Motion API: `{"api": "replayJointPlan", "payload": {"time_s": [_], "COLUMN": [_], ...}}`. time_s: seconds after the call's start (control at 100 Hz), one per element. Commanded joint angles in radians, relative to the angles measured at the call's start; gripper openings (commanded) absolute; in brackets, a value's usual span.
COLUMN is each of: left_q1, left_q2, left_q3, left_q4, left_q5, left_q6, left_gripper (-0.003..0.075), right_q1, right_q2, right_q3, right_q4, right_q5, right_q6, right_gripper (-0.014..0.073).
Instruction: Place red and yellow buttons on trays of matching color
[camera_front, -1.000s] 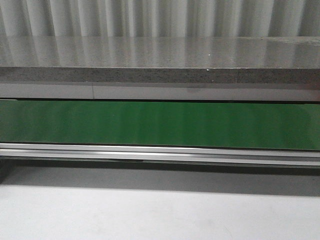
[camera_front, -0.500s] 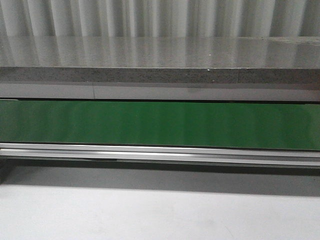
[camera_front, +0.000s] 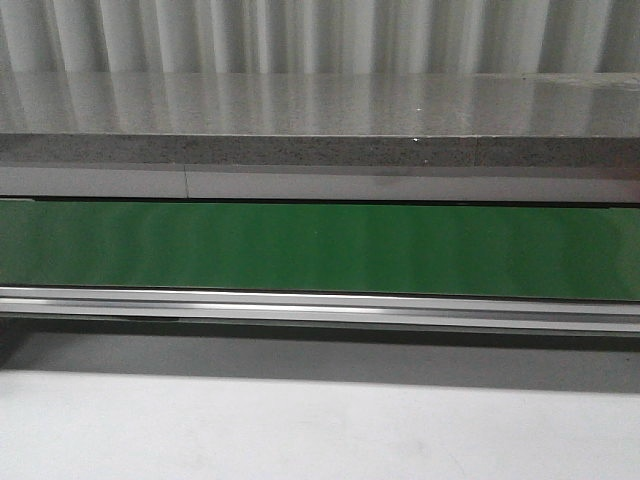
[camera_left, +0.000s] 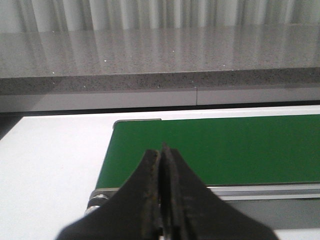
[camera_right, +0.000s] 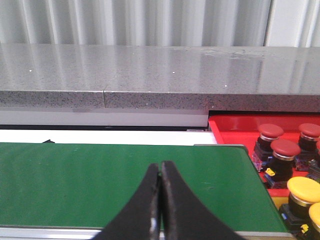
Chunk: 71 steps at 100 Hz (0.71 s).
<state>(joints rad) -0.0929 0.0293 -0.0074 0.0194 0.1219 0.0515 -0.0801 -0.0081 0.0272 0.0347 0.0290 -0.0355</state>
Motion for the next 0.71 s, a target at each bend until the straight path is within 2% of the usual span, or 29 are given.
{"api": "replayJointPlan", "payload": {"time_s": [0.0, 0.08, 0.24, 0.7], "left_q1": [0.018, 0.024, 0.024, 0.024], "left_q2": [-0.041, -0.07, -0.068, -0.068], "left_q3": [0.015, 0.056, 0.053, 0.053], "left_q4": [0.002, -0.005, -0.005, -0.005], "left_q5": [-0.122, -0.153, -0.104, -0.102], "left_q6": [-0.014, -0.014, -0.014, -0.014], "left_gripper": [-0.002, -0.002, -0.002, -0.002], "right_q1": [-0.007, -0.007, -0.007, -0.007], "right_q2": [-0.019, -0.018, -0.016, -0.016], "right_q3": [-0.019, -0.019, -0.019, -0.019], "right_q4": [0.003, 0.003, 0.003, 0.003], "right_q5": [-0.071, -0.071, -0.071, -0.071], "right_q6": [-0.008, -0.008, -0.008, -0.008], "right_gripper": [-0.0065, -0.0065, -0.0065, -0.0065]}}
